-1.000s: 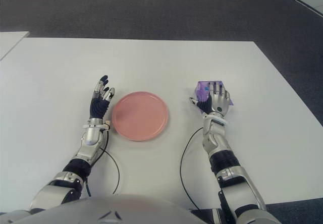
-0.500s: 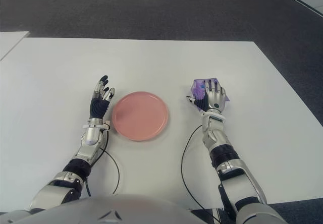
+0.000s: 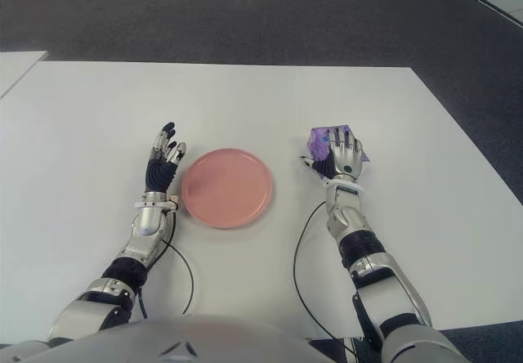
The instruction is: Put the tissue paper into the plate.
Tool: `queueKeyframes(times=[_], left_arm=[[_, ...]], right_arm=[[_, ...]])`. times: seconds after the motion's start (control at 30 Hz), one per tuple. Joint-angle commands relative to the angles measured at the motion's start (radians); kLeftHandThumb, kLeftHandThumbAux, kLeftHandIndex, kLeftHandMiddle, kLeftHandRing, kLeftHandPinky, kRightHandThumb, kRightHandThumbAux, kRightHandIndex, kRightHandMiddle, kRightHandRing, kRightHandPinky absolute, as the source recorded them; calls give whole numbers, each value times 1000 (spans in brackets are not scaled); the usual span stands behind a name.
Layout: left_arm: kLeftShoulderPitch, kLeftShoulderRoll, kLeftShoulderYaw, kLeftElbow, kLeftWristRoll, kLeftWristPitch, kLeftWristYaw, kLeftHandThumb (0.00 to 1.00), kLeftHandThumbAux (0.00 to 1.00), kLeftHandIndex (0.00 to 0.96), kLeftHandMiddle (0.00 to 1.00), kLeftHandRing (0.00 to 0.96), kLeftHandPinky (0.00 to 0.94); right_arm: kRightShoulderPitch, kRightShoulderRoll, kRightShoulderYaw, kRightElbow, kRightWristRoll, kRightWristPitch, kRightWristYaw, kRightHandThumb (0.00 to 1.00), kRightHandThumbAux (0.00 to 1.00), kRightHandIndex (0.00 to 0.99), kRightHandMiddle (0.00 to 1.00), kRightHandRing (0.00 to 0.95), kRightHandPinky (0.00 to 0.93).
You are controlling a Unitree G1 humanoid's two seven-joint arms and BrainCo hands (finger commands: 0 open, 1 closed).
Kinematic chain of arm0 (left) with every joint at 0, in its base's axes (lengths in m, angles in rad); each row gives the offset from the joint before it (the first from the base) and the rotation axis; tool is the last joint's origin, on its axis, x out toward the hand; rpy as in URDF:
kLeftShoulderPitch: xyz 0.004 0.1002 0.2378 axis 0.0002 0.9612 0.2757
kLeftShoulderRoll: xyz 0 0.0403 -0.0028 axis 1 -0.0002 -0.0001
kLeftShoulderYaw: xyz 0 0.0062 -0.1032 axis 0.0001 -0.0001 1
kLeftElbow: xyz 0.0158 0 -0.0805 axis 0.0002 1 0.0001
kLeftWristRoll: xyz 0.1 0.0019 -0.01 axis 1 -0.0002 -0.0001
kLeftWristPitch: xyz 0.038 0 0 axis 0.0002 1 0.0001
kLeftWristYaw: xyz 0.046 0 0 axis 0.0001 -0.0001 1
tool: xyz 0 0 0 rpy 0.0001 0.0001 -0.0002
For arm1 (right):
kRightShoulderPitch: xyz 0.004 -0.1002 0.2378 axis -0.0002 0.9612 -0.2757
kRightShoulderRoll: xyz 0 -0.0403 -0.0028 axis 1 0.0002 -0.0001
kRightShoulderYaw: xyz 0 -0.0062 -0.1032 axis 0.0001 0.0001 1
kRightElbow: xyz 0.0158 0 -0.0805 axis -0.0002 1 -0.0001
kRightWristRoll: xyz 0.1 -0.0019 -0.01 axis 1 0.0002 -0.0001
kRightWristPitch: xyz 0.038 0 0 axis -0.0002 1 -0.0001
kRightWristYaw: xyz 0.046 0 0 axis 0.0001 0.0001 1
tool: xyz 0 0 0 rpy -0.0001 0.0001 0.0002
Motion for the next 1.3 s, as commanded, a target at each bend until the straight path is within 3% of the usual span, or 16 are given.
queueKeyframes(times=[0.03, 0.57, 1.13, 1.2, 1.3], left_arm=[[95, 6, 0, 58, 16, 16, 7, 0, 477, 0, 0, 0, 0], [96, 5, 2, 59, 9, 11, 0, 0, 488, 0, 0, 0, 0], [98, 2, 7, 51, 9, 25, 7, 0, 487, 0, 0, 0, 0], [98, 2, 6, 49, 9, 27, 7, 0, 486, 0, 0, 0, 0], [98, 2, 6, 48, 10, 27, 7, 0, 484, 0, 0, 0, 0]], right_arm=[[55, 41, 38, 56, 13, 3, 60, 366, 363, 0, 0, 0, 0], [50, 49, 40, 66, 24, -11, 53, 343, 394, 0, 0, 0, 0], [53, 56, 28, 52, 37, -33, 29, 460, 350, 0, 0, 0, 0], [58, 60, 17, 50, 43, -48, -3, 621, 341, 0, 0, 0, 162], [62, 75, -2, 47, 57, -58, -52, 731, 354, 0, 0, 0, 267]])
